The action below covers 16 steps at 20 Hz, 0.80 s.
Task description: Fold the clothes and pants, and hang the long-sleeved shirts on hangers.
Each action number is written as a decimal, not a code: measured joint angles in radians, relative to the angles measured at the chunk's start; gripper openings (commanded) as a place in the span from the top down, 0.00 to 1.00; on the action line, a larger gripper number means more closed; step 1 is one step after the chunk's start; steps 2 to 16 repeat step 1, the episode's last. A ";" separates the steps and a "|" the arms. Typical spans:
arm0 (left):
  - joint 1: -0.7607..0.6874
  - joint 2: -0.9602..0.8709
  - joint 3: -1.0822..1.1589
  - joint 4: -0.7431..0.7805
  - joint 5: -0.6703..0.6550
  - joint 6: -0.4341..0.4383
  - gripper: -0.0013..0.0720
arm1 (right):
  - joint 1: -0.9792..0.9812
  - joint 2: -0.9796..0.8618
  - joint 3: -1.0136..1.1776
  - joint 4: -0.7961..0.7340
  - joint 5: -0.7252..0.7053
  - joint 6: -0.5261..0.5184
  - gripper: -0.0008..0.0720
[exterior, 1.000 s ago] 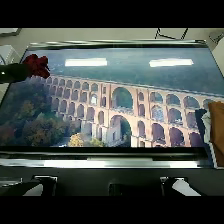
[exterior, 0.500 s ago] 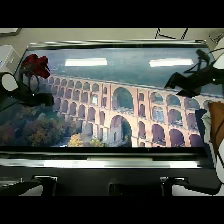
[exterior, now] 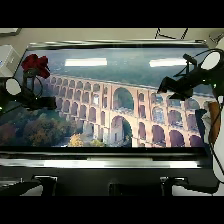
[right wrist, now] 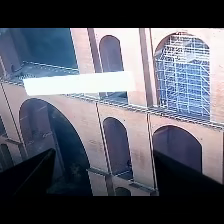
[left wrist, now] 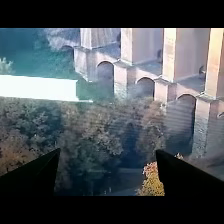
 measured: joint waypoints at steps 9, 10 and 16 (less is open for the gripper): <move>0.000 0.000 0.000 0.000 0.000 0.000 0.04 | 0.001 0.000 0.000 0.000 0.001 0.000 0.04; 0.000 0.000 0.000 0.000 0.000 0.000 0.04 | 0.001 0.000 0.000 0.000 0.001 0.000 0.04; 0.000 0.000 0.000 0.000 0.000 0.000 0.04 | 0.001 0.000 0.000 0.000 0.001 0.000 0.04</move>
